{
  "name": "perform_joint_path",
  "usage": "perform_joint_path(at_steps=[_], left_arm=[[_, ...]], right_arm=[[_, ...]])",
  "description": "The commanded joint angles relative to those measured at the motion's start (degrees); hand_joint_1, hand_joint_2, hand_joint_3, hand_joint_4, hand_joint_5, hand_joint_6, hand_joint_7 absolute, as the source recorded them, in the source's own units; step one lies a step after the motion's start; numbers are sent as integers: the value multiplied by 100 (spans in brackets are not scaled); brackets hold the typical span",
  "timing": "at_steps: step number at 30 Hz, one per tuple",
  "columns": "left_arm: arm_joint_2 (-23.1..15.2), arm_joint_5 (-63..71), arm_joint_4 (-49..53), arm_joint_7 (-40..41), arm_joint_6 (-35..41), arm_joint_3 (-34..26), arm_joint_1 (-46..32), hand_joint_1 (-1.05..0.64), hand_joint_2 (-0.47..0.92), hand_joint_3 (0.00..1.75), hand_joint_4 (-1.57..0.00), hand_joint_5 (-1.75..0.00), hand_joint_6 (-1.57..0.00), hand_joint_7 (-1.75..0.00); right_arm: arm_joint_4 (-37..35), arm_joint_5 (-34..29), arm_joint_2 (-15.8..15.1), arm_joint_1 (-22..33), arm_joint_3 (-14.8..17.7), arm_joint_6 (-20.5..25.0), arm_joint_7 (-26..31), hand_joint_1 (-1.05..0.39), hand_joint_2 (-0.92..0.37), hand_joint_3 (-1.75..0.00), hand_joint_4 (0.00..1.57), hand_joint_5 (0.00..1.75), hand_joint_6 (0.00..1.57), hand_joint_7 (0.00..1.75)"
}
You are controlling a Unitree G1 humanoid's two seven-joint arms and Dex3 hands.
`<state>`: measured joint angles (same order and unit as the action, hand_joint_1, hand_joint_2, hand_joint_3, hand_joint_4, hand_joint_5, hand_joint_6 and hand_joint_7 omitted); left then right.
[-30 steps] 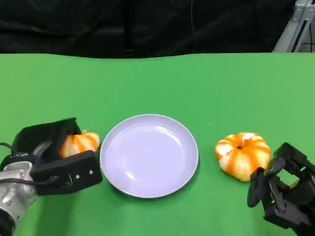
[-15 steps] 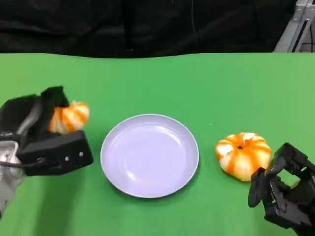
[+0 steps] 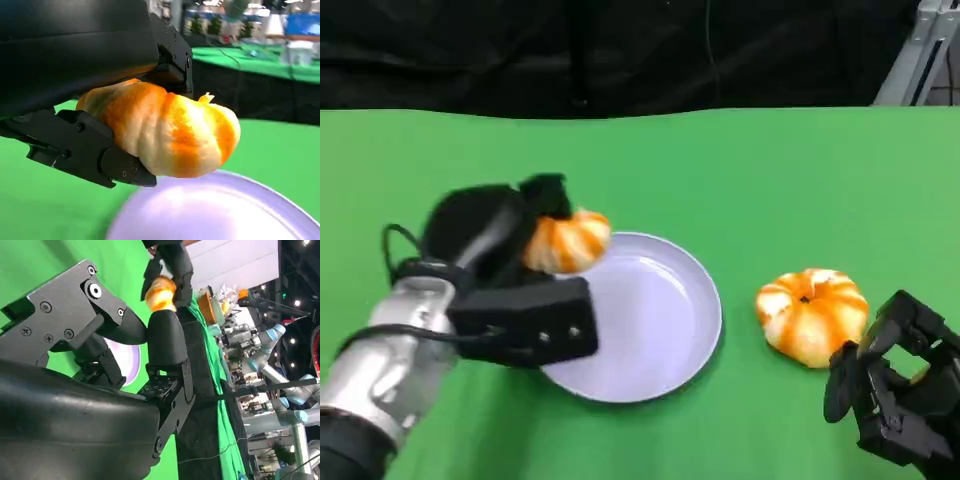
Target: Grasp the bread from the table and place it into the plate.
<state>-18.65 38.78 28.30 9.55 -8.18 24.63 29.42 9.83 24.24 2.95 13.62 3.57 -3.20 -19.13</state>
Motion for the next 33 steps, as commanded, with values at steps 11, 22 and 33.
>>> perform_joint_path(at_steps=[11, 22, 33], left_arm=[[383, 100, 586, -73, -229, 229, 143, -1, 92, 11, -74, -162, -81, -115], [42, -65, 242, -1582, -240, 396, 131, -70, 92, 37, -28, -38, -45, -9], [-156, -101, 2, -2071, -319, 366, -11, -105, 92, 57, 0, 0, -7, 0]], right_arm=[[28, 29, 15, -6, 33, -48, 44, -16, -43, -130, 90, 175, 71, 163], [27, -17, 25, 0, 11, -80, 61, -15, -44, -131, 89, 175, 70, 164], [31, -47, 35, 4, 15, -94, 49, -15, -44, -132, 90, 175, 70, 166]])
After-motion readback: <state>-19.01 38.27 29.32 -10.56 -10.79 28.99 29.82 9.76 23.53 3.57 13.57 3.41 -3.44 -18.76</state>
